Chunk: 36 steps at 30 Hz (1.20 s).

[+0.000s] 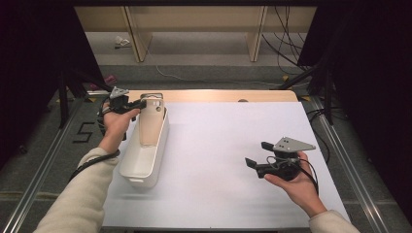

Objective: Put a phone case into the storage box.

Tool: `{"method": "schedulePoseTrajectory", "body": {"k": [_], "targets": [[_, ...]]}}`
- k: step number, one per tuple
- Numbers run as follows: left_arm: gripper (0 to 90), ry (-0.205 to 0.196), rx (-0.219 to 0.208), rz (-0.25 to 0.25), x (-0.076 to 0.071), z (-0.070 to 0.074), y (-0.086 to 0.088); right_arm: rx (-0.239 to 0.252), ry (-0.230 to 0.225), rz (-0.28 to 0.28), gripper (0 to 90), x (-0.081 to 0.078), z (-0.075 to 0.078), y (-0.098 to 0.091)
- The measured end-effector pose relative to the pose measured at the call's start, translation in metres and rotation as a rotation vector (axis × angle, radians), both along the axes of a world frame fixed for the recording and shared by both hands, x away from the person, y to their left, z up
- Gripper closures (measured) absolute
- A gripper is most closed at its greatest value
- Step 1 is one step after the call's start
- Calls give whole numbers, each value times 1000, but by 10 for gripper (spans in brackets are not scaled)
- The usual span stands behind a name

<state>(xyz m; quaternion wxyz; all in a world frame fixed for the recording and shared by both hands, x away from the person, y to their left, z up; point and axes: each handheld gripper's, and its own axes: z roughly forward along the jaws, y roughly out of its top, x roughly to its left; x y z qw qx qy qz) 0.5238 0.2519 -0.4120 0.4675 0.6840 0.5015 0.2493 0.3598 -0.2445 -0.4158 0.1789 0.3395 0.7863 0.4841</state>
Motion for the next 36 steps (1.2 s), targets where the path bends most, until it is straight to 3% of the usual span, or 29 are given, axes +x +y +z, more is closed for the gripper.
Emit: {"method": "schedulePoseTrajectory", "body": {"k": [12, 15, 18, 28, 36], "targets": [[747, 14, 12, 19, 1, -2, 2, -1, 2, 1, 161, 0, 0, 0], [751, 11, 43, 27, 1, -1, 2, 0, 2, 1, 161, 0, 0, 0], [733, 13, 48, 31, 1, -1, 3, 0, 2, 1, 161, 0, 0, 0], [625, 2, 71, 49, -6, 6, 5, 0, 0, 0, 161, 0, 0, 0], [503, -1, 52, 41, -17, 15, 5, -3, 4, 0, 161, 0, 0, 0]]}}
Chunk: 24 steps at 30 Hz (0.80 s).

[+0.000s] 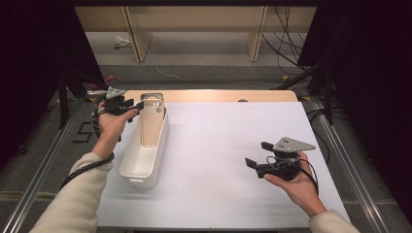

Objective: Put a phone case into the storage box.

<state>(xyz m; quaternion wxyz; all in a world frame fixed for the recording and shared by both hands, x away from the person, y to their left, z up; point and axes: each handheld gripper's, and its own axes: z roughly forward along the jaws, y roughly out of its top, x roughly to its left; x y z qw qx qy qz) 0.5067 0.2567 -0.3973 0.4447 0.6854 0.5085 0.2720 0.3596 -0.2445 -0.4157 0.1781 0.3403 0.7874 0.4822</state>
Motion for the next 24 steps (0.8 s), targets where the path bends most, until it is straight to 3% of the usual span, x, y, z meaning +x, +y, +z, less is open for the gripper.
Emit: {"method": "schedulePoseTrajectory", "body": {"k": [8, 12, 16, 24], "targets": [[290, -6, -21, -22, -15, 8, -5, -1, 0, 1, 161, 0, 0, 0], [217, 12, -36, -32, -23, 12, -7, -1, 1, 1, 161, 0, 0, 0], [234, -16, -22, -70, -32, 16, -9, -1, 1, 1, 161, 0, 0, 0], [121, -29, -4, -93, -49, 16, -15, -1, 1, 1, 161, 0, 0, 0]]}}
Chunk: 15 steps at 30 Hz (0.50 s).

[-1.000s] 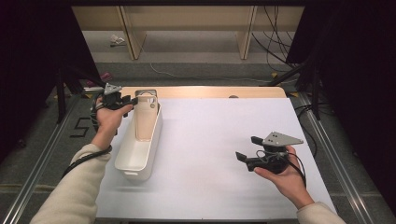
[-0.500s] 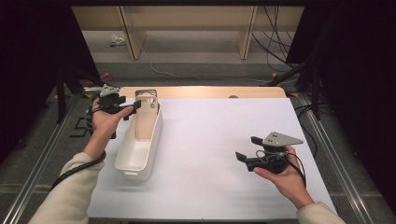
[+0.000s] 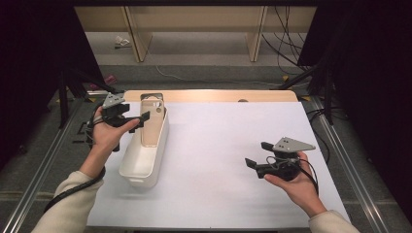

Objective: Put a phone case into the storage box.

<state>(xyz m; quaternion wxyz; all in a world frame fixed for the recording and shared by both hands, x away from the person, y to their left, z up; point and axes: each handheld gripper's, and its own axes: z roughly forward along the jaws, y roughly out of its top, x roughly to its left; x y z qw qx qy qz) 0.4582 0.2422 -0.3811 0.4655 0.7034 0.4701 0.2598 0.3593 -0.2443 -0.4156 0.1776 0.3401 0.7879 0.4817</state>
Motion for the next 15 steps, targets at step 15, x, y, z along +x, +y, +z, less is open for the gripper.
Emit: {"method": "schedulePoseTrajectory", "body": {"k": [15], "targets": [[27, -7, -24, -44, -27, -9, -5, 2, -2, -2, 161, 0, 0, 0]]}}
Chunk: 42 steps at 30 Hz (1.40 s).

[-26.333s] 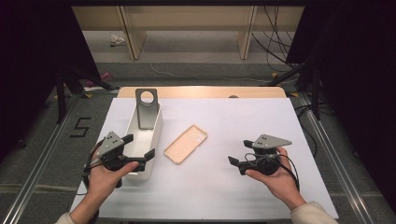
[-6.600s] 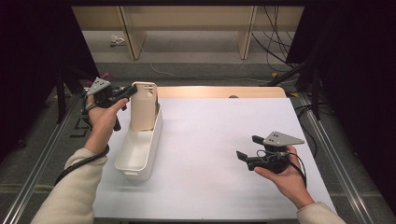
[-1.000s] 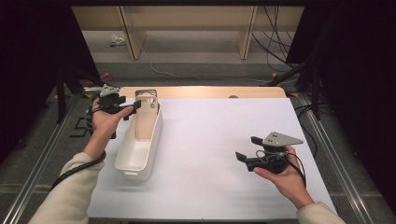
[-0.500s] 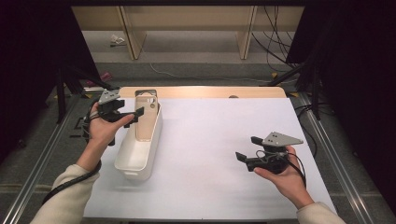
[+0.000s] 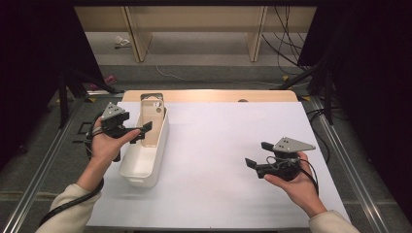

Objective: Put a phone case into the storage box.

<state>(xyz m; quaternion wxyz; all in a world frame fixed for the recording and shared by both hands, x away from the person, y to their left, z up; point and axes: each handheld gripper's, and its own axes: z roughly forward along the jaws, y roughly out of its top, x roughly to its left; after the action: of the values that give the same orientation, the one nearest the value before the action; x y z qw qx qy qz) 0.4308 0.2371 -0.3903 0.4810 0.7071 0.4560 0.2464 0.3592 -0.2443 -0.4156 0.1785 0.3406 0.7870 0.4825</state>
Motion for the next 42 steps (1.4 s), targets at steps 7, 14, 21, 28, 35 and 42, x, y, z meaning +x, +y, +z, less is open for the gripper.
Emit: {"method": "schedulePoseTrajectory", "body": {"k": [7, 14, 21, 28, 35, 42], "targets": [[14, -14, -18, -14, -13, -1, -1, 0, 0, 2, 162, 0, 0, 0], [8, -34, -24, -42, -24, -1, -3, 2, 0, 1, 161, 0, 0, 0], [5, -59, -20, -74, -33, -2, -5, 3, -1, 2, 161, 0, 0, 0], [2, -76, -13, -94, -43, -5, -7, 3, -1, 1, 161, 0, 0, 0], [0, -92, -17, -113, -53, -8, -7, 1, -1, 5, 161, -2, 1, -1], [0, -106, -9, -139, -61, -11, -10, 8, -2, -9, 162, -6, 2, -9]]}}
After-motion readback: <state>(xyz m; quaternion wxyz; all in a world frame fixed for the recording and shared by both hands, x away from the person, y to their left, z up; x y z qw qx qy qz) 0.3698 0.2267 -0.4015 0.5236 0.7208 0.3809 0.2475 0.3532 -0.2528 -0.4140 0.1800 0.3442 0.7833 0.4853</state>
